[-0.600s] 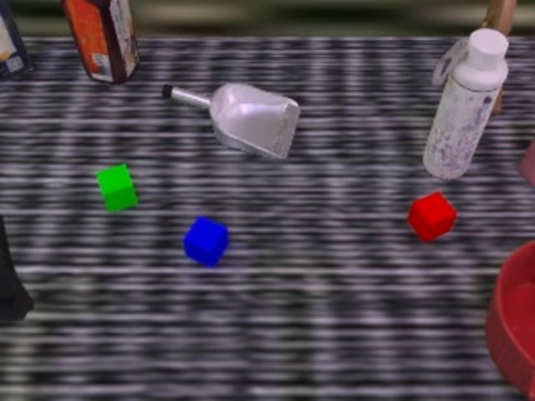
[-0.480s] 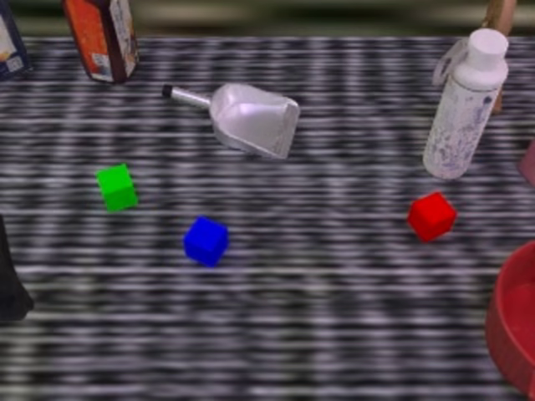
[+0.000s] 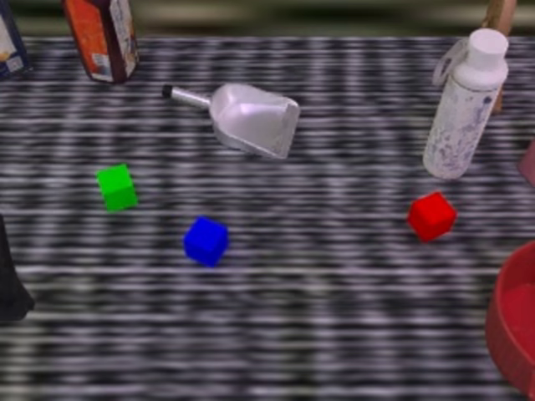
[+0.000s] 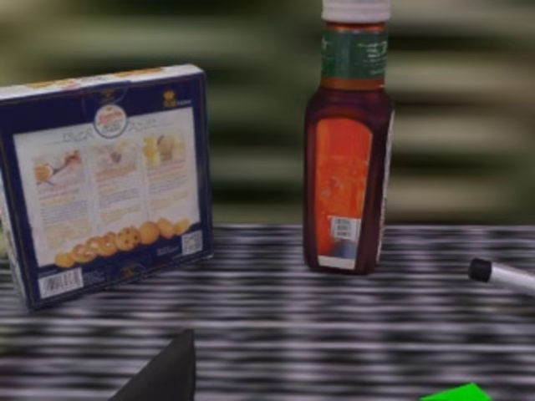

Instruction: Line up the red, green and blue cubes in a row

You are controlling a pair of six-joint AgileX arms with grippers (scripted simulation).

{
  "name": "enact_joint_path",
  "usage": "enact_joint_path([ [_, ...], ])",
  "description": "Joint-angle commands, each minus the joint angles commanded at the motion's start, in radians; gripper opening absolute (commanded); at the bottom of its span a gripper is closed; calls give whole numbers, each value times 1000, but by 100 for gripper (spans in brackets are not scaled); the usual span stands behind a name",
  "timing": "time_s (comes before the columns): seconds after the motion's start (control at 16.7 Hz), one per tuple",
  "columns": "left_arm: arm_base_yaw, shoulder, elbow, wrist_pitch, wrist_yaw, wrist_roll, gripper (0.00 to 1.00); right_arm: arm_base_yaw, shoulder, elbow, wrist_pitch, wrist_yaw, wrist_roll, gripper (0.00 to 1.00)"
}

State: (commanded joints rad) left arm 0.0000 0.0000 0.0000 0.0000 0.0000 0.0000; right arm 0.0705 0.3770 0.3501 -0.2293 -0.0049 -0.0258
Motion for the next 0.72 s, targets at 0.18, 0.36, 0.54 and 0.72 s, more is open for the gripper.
enact_joint_path([
  [0.18, 0, 0, 0, 0, 0, 0, 100, 42, 311, 237, -158, 2, -19, 100],
  [0.36, 0, 0, 0, 0, 0, 0, 100, 88, 665, 486, -333, 6, -41, 100],
  [0.54, 0, 0, 0, 0, 0, 0, 100, 134, 1001, 726, -507, 9, -62, 100],
  [0.72, 0, 0, 0, 0, 0, 0, 100, 177, 1279, 947, -662, 10, -79, 100],
])
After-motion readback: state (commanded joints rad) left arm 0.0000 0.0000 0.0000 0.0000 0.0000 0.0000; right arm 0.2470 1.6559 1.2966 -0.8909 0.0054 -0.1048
